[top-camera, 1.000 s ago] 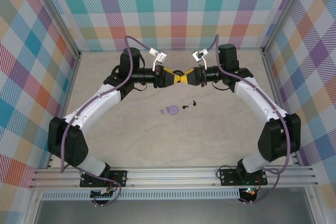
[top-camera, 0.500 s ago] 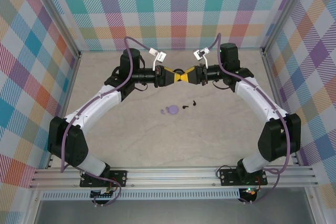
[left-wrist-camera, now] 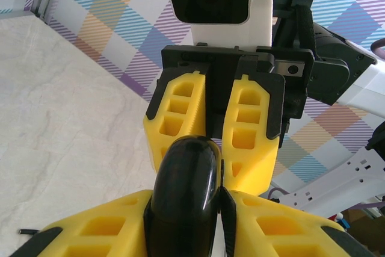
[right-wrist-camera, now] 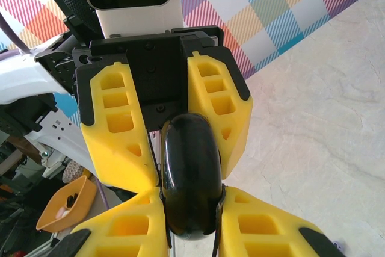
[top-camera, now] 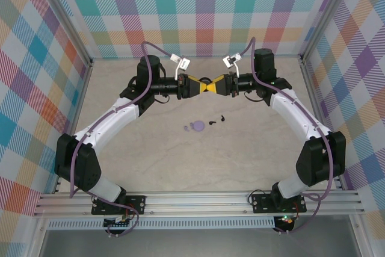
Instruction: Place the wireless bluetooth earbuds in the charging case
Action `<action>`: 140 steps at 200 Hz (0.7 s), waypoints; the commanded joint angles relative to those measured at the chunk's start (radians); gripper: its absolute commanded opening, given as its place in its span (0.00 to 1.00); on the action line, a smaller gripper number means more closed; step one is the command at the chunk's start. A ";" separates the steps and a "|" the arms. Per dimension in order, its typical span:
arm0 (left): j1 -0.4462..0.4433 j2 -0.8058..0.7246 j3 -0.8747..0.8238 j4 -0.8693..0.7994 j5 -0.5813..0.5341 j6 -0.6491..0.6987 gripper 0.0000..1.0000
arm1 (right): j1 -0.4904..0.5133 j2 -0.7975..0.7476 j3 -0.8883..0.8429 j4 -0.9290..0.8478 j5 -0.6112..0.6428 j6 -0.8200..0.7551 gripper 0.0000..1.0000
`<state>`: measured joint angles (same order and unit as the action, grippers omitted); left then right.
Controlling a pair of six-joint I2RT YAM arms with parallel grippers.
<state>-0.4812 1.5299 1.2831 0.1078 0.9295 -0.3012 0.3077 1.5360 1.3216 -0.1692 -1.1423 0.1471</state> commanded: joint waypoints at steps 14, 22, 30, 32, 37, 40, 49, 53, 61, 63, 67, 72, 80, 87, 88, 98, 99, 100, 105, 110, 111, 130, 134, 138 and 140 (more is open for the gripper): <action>-0.012 -0.019 -0.014 0.022 0.013 -0.013 0.37 | -0.002 -0.031 -0.007 0.048 0.003 0.009 0.12; -0.011 -0.019 -0.014 0.021 0.013 -0.012 0.37 | -0.001 -0.031 -0.006 0.049 0.004 0.009 0.12; -0.013 -0.019 -0.012 0.020 0.011 -0.012 0.36 | -0.001 -0.033 -0.007 0.051 0.004 0.013 0.12; -0.013 -0.019 -0.013 0.020 0.011 -0.012 0.36 | -0.001 -0.032 -0.006 0.052 0.003 0.014 0.12; -0.012 -0.019 -0.012 0.020 0.011 -0.013 0.35 | -0.001 -0.031 -0.007 0.055 0.005 0.016 0.12; -0.012 -0.019 -0.012 0.020 0.010 -0.014 0.34 | -0.001 -0.031 -0.007 0.055 0.006 0.017 0.12; -0.013 -0.019 -0.013 0.022 0.009 -0.019 0.33 | -0.001 -0.032 -0.009 0.060 0.004 0.021 0.12; -0.012 -0.019 -0.013 0.022 0.010 -0.018 0.32 | -0.001 -0.031 -0.008 0.061 0.003 0.022 0.12; -0.014 -0.019 -0.012 0.024 0.012 -0.019 0.27 | -0.001 -0.031 -0.007 0.061 -0.003 0.021 0.12; -0.014 -0.018 -0.012 0.024 0.013 -0.018 0.26 | -0.001 -0.031 -0.007 0.062 -0.004 0.021 0.12; -0.014 -0.019 -0.012 0.024 0.012 -0.018 0.23 | -0.001 -0.031 -0.007 0.062 -0.005 0.022 0.13; -0.014 -0.019 -0.012 0.024 0.012 -0.019 0.20 | -0.001 -0.032 -0.007 0.059 -0.005 0.020 0.13; -0.014 -0.019 -0.009 0.023 0.011 -0.019 0.18 | -0.002 -0.033 -0.007 0.052 -0.005 0.015 0.13; -0.014 -0.019 -0.007 0.023 0.011 -0.018 0.18 | -0.001 -0.034 -0.006 0.043 -0.005 0.009 0.14; -0.014 -0.019 -0.006 0.023 0.010 -0.018 0.18 | -0.001 -0.034 -0.005 0.041 -0.005 0.008 0.15; -0.014 -0.019 -0.004 0.022 0.012 -0.014 0.17 | 0.001 -0.034 -0.002 0.025 -0.005 -0.003 0.17; -0.014 -0.019 -0.003 0.021 0.012 -0.014 0.17 | 0.001 -0.034 -0.001 0.022 -0.004 -0.005 0.17; -0.014 -0.019 -0.003 0.021 0.012 -0.013 0.17 | 0.000 -0.034 -0.001 0.020 -0.004 -0.006 0.18; -0.014 -0.019 0.000 0.016 0.011 -0.010 0.17 | 0.001 -0.037 0.001 0.007 0.003 -0.012 0.19; -0.014 -0.019 0.004 0.009 0.005 -0.002 0.17 | 0.001 -0.038 0.002 -0.004 0.011 -0.020 0.22; -0.014 -0.018 0.004 0.006 0.003 0.000 0.17 | 0.001 -0.039 0.002 -0.006 0.014 -0.021 0.22; -0.014 -0.012 0.038 -0.072 -0.041 0.057 0.15 | 0.001 -0.054 0.007 -0.060 0.089 -0.048 0.36; -0.014 -0.011 0.045 -0.088 -0.052 0.074 0.15 | 0.001 -0.058 0.008 -0.070 0.111 -0.052 0.37; -0.014 -0.011 0.049 -0.098 -0.069 0.087 0.15 | 0.000 -0.063 0.010 -0.085 0.130 -0.058 0.37; -0.014 -0.012 0.051 -0.101 -0.077 0.094 0.15 | 0.001 -0.065 0.011 -0.092 0.140 -0.062 0.37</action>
<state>-0.4843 1.5299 1.2846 0.0845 0.9096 -0.2939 0.3027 1.5227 1.3197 -0.1970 -1.1030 0.1417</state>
